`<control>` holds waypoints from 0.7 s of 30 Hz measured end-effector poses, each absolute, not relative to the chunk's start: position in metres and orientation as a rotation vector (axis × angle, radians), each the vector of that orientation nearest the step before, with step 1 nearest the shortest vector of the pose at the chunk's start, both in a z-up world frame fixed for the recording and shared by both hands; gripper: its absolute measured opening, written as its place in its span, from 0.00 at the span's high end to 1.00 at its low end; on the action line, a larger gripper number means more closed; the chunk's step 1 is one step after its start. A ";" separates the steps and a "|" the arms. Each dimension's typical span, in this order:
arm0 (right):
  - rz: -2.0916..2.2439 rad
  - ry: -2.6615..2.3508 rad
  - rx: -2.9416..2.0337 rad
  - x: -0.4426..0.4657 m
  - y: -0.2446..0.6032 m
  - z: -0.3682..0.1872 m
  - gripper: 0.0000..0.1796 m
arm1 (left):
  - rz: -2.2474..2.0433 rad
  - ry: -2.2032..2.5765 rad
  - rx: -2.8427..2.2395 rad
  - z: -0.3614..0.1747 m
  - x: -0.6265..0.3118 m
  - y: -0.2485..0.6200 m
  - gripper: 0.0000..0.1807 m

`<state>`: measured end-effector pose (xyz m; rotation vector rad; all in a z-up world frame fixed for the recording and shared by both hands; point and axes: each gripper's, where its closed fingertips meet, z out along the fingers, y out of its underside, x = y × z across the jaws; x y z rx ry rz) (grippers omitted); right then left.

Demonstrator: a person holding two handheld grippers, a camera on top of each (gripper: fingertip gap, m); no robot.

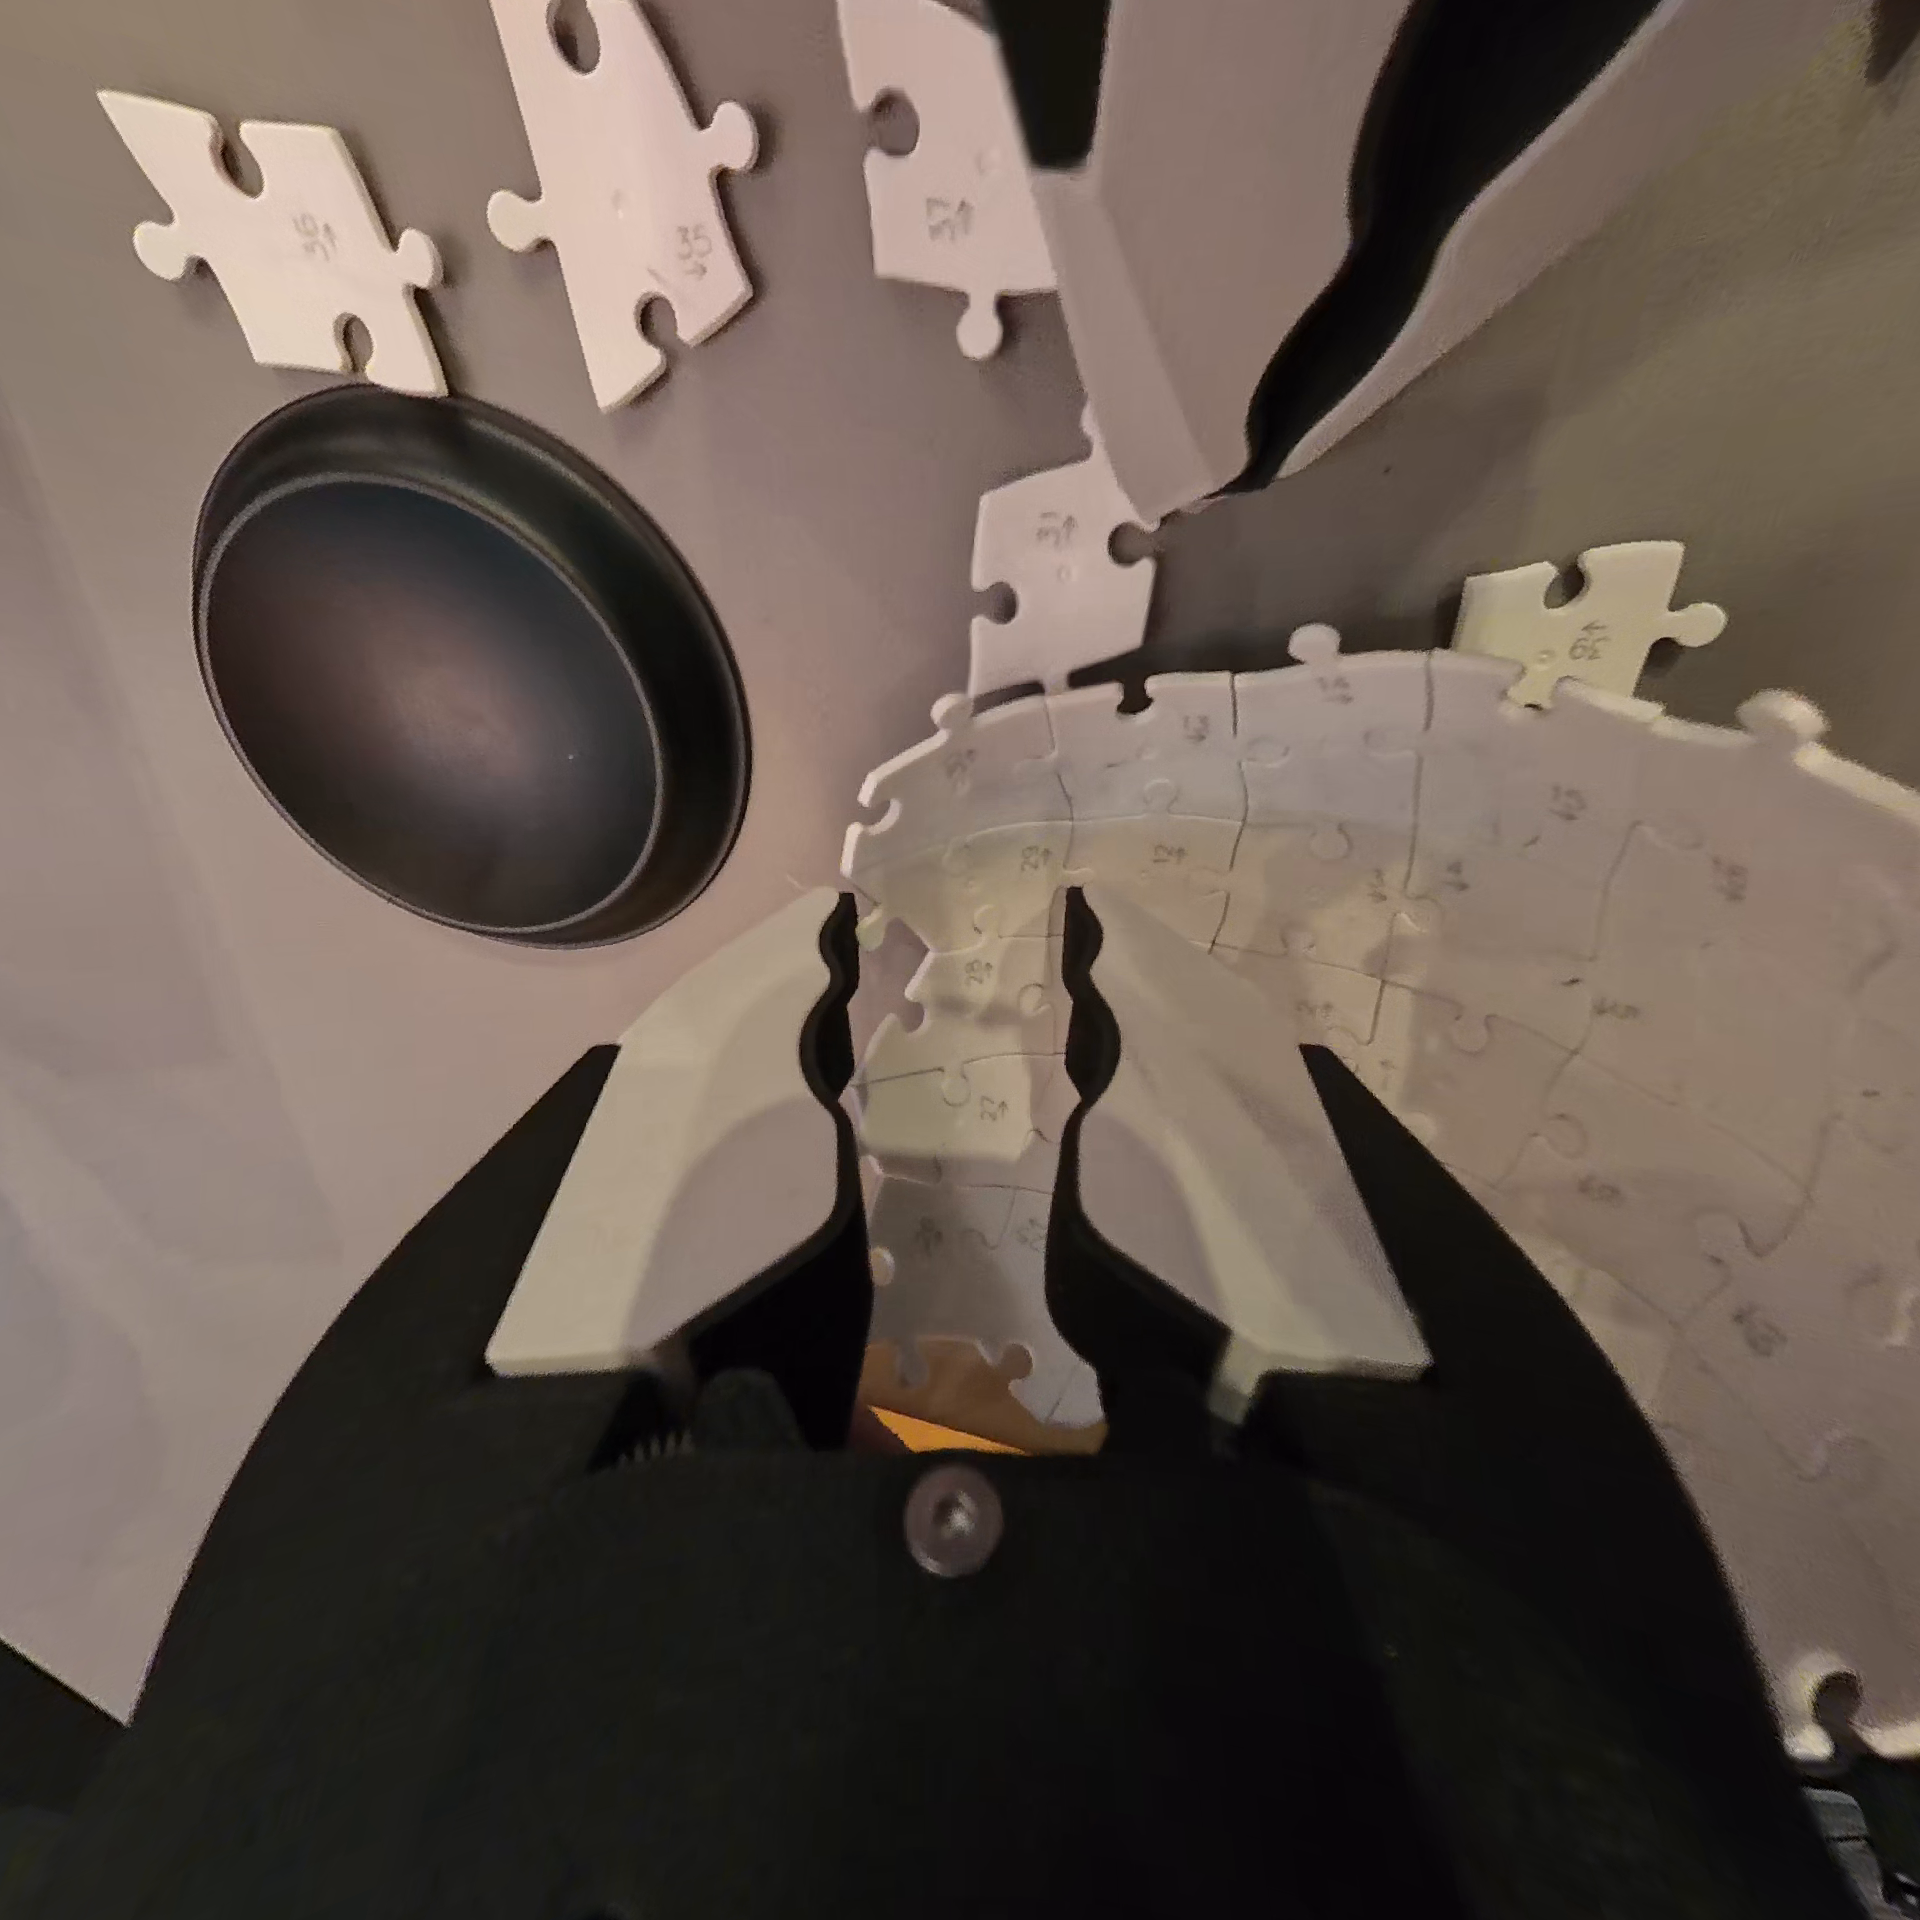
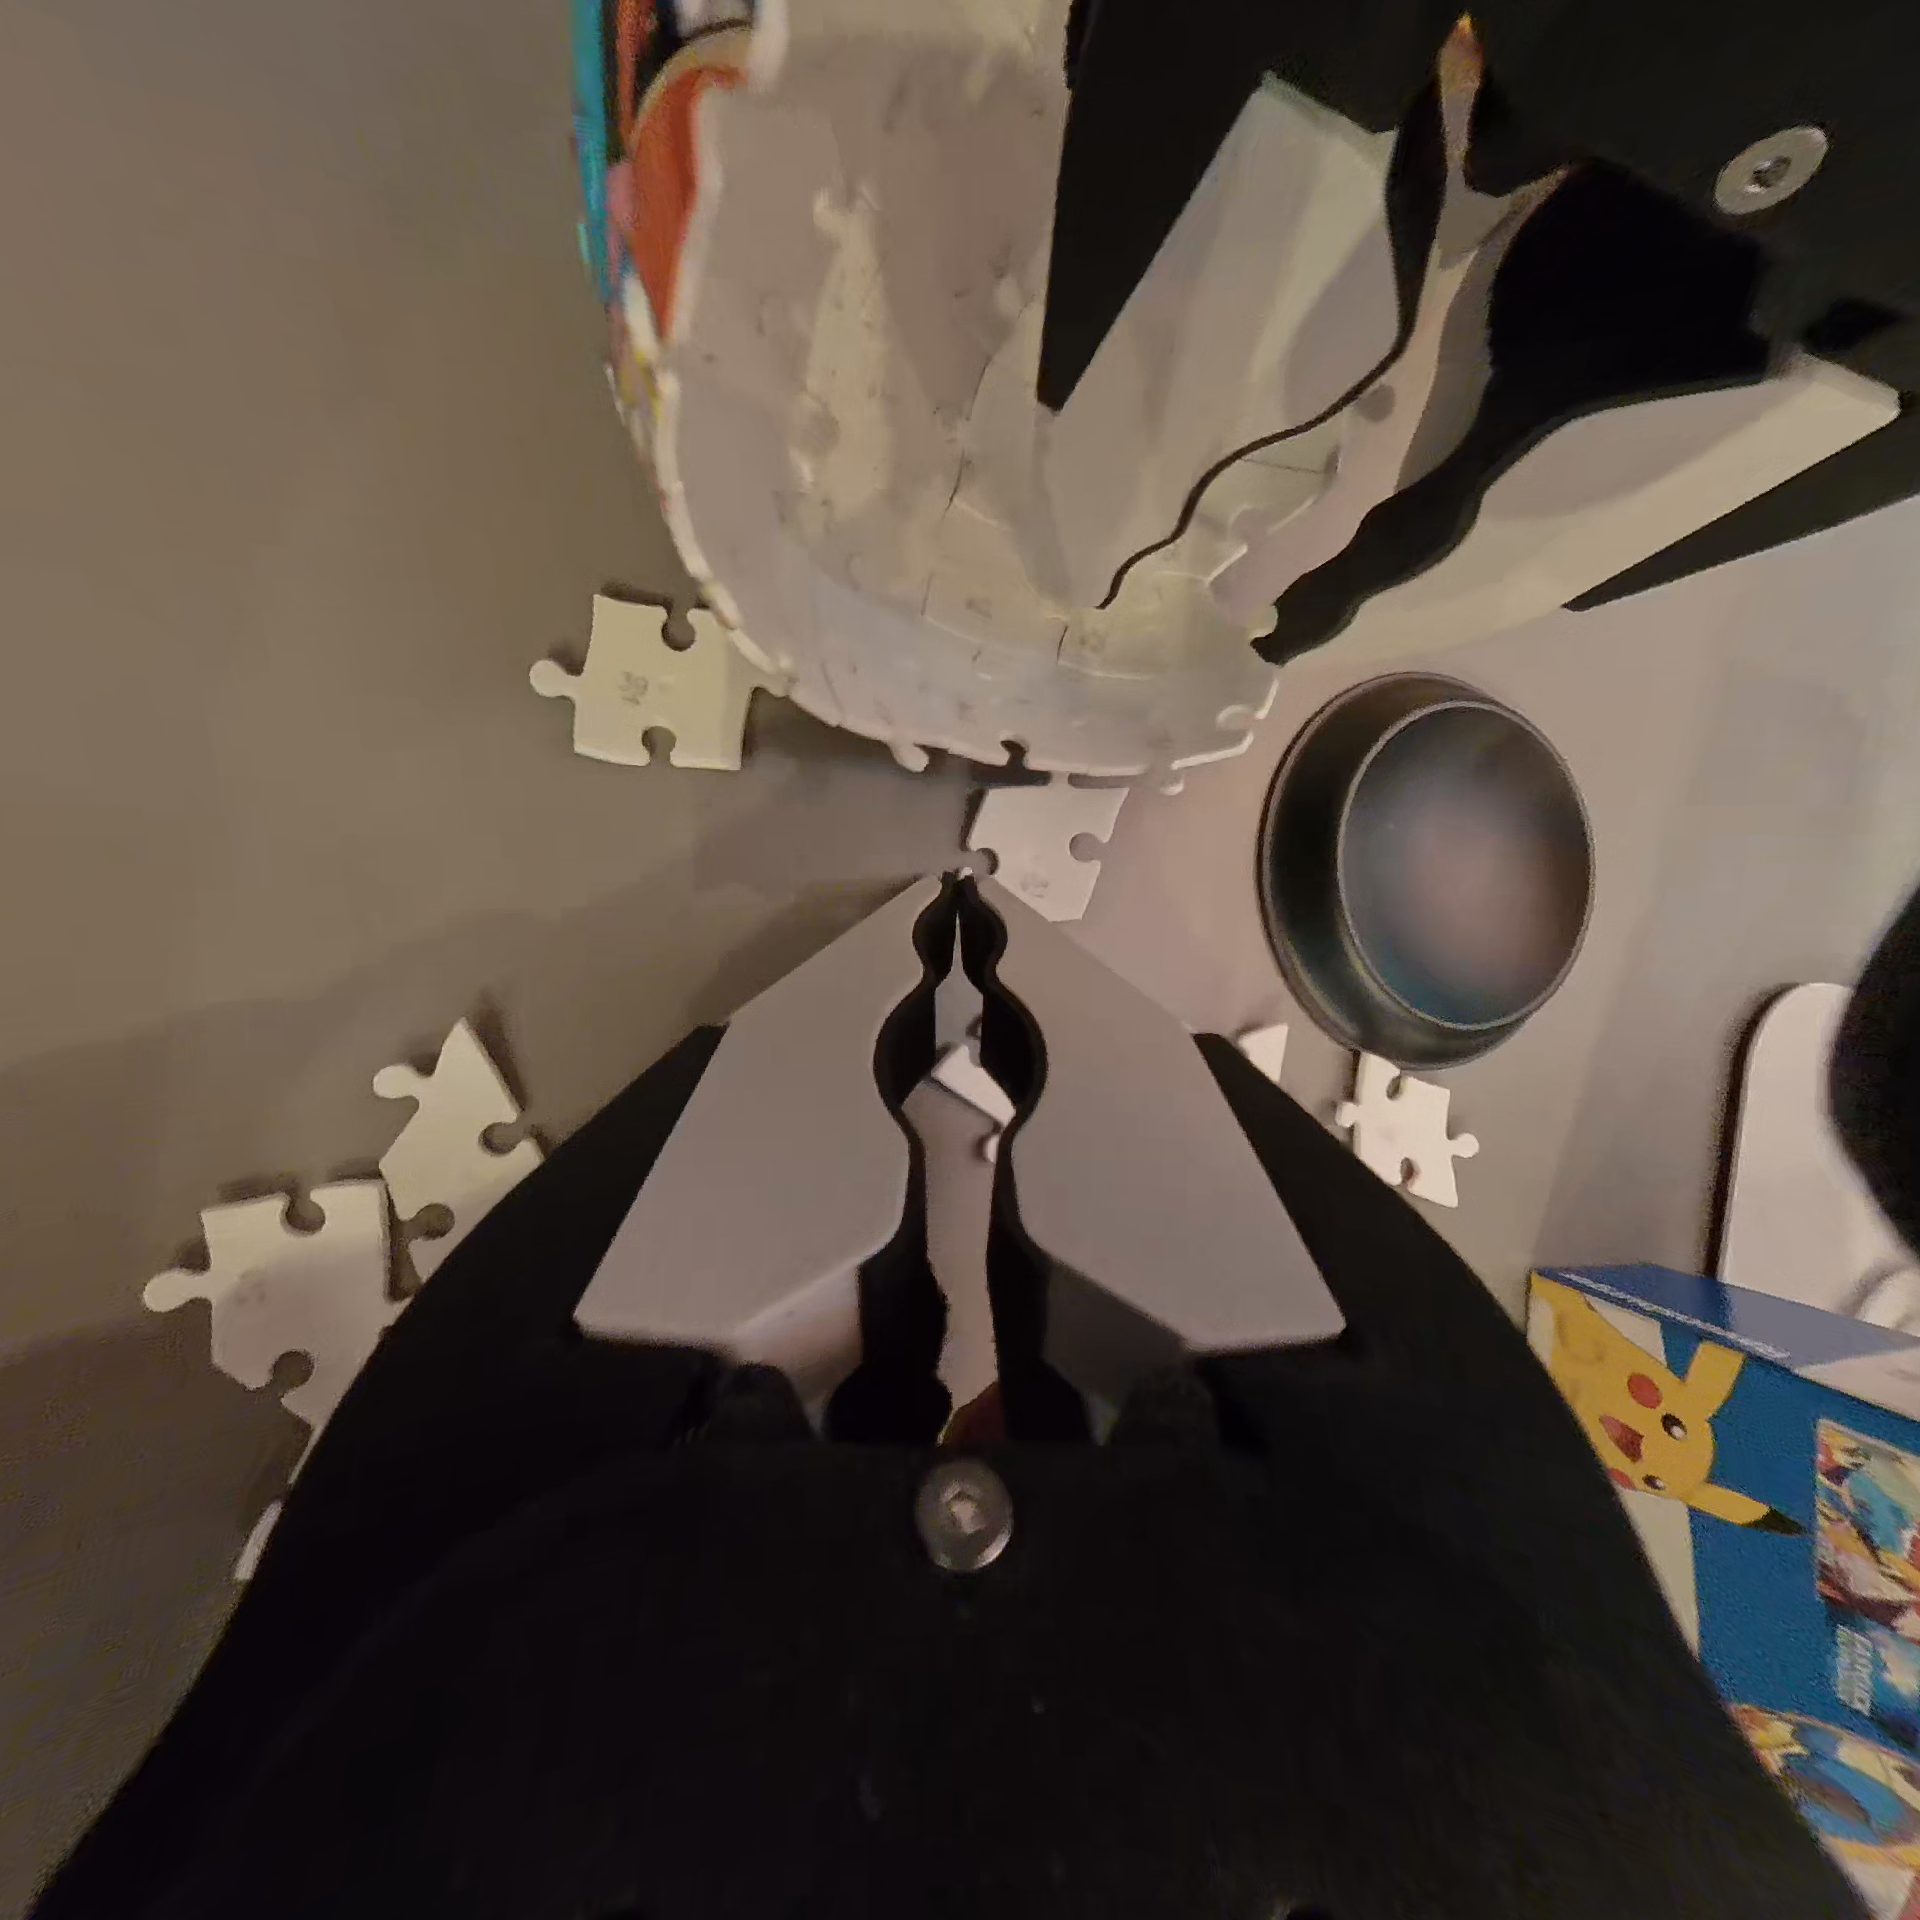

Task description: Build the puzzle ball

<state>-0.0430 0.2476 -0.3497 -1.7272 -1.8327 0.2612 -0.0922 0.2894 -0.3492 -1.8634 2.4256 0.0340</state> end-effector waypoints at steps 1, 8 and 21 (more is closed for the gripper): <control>0.261 -1.822 -1.729 -0.044 0.249 -0.350 1.00 | 0.033 2.425 -1.865 -0.349 -0.092 0.289 0.79; 0.342 -1.779 -1.763 -0.049 0.244 -0.348 1.00 | 0.038 2.438 -1.896 -0.350 -0.101 0.286 0.79; 0.362 -1.714 -1.767 -0.057 0.253 -0.345 1.00 | 0.030 2.452 -1.932 -0.351 -0.106 0.282 0.79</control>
